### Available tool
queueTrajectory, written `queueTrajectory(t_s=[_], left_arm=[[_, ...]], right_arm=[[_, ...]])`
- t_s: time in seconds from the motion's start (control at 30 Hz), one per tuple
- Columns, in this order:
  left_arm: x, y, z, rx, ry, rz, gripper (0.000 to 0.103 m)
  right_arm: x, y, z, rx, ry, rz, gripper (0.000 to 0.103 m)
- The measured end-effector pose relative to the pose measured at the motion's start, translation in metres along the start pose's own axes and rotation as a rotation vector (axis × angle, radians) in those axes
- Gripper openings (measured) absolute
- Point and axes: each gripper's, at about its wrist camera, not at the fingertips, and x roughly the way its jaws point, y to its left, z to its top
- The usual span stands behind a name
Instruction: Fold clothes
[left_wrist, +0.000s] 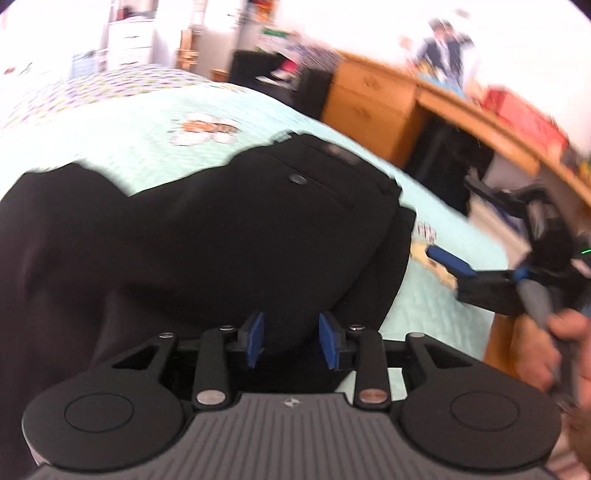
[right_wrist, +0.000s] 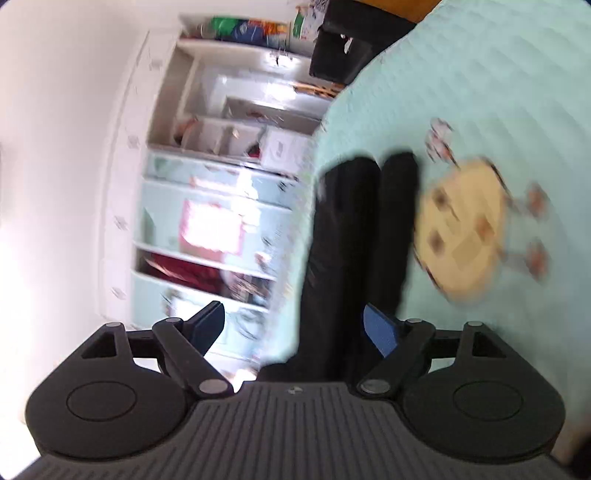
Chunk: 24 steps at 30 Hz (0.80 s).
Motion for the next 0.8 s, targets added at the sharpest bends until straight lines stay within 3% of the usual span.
queueTrajectory(t_s=[0.13,0.27,0.37,0.6,0.8], left_arm=[[-0.033,0.036,-0.025,-0.342,-0.023,-0.024,0.046],[-0.046,0.071,-0.060,-0.732,0.001,-0.082,0.046],[-0.046,0.085,-0.079,-0.954,-0.054,-0.110,0.051],[-0.021,0.083,-0.078,-1.123,-0.150,-0.183,0.058],[0.000,0.079,-0.064,-1.183,-0.246,-0.206,0.062]], right_arm=[[0.020,-0.003,0.025,-0.015,-0.039,-0.056,0.083],[0.042,-0.013,0.039,-0.002,-0.016,-0.104,0.083],[0.050,-0.005,0.036,-0.015,0.025,-0.124,0.083],[0.071,0.004,0.033,-0.005,0.060,-0.132,0.083],[0.083,0.004,0.037,0.004,0.067,-0.115,0.083]])
